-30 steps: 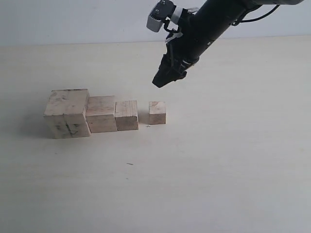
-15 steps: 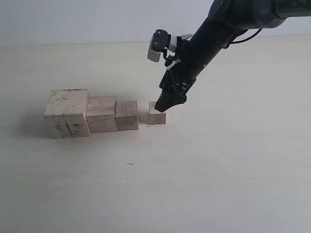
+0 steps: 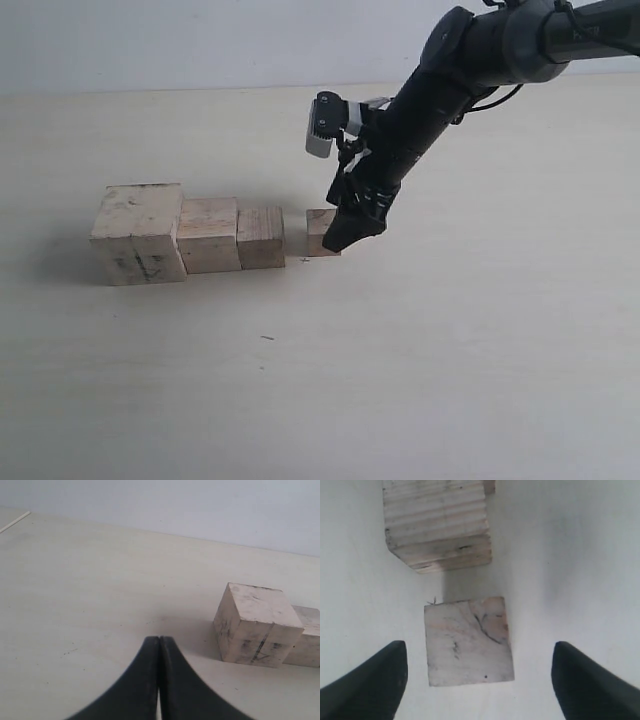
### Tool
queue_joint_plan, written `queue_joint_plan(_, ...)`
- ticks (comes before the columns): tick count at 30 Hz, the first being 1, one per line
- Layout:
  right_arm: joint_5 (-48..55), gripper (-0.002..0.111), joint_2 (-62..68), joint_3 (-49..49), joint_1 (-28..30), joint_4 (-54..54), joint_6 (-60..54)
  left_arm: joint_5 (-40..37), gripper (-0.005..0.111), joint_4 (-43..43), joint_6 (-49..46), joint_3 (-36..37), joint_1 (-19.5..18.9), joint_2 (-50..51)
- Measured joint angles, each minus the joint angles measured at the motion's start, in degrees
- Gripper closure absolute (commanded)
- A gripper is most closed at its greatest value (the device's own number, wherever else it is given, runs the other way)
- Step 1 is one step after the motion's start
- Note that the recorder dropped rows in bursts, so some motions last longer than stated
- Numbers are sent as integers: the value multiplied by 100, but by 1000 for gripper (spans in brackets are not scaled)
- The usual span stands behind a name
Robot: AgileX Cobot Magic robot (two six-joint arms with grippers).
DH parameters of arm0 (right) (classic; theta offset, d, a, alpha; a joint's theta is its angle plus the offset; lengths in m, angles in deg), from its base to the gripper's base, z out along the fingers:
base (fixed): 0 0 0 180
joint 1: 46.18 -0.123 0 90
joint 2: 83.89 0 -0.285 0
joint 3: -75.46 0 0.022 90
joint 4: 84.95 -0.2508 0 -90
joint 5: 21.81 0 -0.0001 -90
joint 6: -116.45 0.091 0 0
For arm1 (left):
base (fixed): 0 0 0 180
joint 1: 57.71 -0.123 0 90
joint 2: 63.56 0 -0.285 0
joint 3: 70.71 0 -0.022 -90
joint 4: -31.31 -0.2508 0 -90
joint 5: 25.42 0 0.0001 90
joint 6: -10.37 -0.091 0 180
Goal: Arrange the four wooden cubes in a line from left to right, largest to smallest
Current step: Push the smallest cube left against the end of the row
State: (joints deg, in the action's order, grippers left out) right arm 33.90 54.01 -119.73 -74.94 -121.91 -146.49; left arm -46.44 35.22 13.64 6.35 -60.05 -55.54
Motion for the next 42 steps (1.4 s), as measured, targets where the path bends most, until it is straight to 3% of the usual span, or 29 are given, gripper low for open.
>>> queue_joint_plan(16,-73,41,86,0,0,-104,0,0,107,0,0,0,0,0)
queue_joint_plan(26,-100,91,86,0,0,-114,0,0,107,0,0,0,0,0)
queue_joint_plan(29,-110,98,86,0,-18,-114,65,0,107,0,0,0,0,0)
queue_joint_plan(42,-134,99,64,0,-525,198,123,0,107,0,0,0,0,0)
